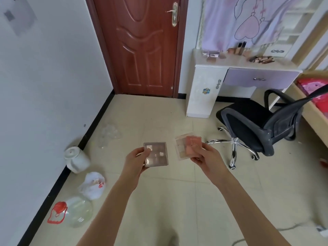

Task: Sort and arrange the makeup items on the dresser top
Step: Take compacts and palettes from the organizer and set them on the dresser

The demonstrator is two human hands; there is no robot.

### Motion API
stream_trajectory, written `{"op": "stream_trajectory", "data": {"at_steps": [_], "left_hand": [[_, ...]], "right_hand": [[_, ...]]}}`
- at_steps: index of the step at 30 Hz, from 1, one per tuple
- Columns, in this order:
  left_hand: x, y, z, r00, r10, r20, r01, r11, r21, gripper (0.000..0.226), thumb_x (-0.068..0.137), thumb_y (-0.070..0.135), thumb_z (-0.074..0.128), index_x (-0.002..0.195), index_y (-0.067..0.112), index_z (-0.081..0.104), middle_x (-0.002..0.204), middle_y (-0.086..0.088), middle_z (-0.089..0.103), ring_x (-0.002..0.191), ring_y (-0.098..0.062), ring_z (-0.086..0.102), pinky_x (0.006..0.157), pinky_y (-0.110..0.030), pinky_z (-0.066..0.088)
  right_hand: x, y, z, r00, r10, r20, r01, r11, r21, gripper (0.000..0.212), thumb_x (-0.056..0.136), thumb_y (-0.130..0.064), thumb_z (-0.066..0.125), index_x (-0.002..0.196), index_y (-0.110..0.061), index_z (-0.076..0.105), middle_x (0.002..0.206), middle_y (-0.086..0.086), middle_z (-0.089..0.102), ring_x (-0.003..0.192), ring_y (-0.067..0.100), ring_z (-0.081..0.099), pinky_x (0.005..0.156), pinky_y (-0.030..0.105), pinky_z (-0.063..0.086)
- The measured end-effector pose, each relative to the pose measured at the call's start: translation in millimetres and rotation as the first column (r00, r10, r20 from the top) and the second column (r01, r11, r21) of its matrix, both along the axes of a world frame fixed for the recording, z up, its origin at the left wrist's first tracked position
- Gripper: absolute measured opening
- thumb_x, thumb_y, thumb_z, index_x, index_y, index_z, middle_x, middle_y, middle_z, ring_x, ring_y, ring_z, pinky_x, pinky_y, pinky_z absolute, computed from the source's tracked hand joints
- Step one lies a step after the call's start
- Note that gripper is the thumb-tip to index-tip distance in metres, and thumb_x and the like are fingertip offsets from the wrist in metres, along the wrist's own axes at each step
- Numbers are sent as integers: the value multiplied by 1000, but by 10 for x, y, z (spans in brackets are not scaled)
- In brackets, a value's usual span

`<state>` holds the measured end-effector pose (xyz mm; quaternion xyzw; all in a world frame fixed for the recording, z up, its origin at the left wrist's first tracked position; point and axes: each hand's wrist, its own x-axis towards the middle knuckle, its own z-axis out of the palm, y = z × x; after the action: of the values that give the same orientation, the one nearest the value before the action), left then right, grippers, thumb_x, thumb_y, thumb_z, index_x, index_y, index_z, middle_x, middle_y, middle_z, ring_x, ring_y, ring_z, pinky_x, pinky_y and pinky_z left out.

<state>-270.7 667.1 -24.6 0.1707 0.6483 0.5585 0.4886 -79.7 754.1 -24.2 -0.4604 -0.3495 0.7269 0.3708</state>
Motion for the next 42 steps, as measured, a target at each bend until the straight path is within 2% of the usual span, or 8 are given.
{"op": "stream_trajectory", "data": {"at_steps": [10, 18, 20, 25, 28, 42], "left_hand": [[68, 2059, -20, 998, -61, -4, 61, 998, -4, 18, 92, 13, 54, 108, 7, 59, 90, -4, 64, 76, -15, 60, 66, -24, 48], [-246, 3986, -212, 995, -102, -4, 102, 995, 10, 25, 92, 15, 54, 115, 5, 58, 97, -7, 64, 77, -15, 61, 65, -23, 47], [-338, 4486, -188, 994, -112, -3, 112, 994, 11, 27, 93, 16, 53, 118, 5, 57, 104, -10, 64, 81, -16, 61, 66, -23, 48], [-420, 5608, -67, 987, -162, -10, 163, 986, 28, 26, 93, 18, 53, 116, 7, 58, 101, -7, 65, 81, -15, 62, 65, -23, 47], [-421, 6181, -49, 983, -182, -4, 182, 983, 27, 26, 92, 19, 54, 116, 8, 58, 104, -8, 65, 81, -15, 61, 65, -23, 47], [-98, 9098, -136, 976, -216, 19, 216, 976, -7, 22, 92, 20, 54, 112, 10, 58, 89, -2, 64, 75, -11, 60, 67, -25, 47]], "right_hand": [[109, 1939, -87, 999, -42, 7, 42, 999, 2, 24, 91, -8, 54, 113, -1, 58, 101, 12, 64, 94, 21, 60, 85, 30, 50], [-144, 3764, -161, 995, -69, 68, 67, 997, 31, 30, 93, -12, 54, 120, 1, 55, 101, 9, 65, 92, 18, 61, 74, 24, 50], [-197, 4211, -126, 994, -80, 78, 79, 997, 19, 30, 92, -10, 54, 120, 0, 55, 101, 8, 65, 91, 17, 62, 71, 23, 49], [-211, 5245, 10, 988, -132, 80, 131, 991, 19, 26, 92, -11, 55, 116, -1, 57, 98, 8, 65, 91, 18, 62, 74, 25, 49], [-201, 5769, 8, 986, -148, 80, 148, 989, 12, 17, 93, -14, 55, 106, -5, 61, 97, 8, 66, 94, 20, 61, 79, 26, 50], [110, 8544, -269, 976, -182, 122, 188, 981, -42, 17, 89, -19, 61, 97, -5, 62, 89, 8, 67, 84, 22, 63, 71, 29, 49]]}}
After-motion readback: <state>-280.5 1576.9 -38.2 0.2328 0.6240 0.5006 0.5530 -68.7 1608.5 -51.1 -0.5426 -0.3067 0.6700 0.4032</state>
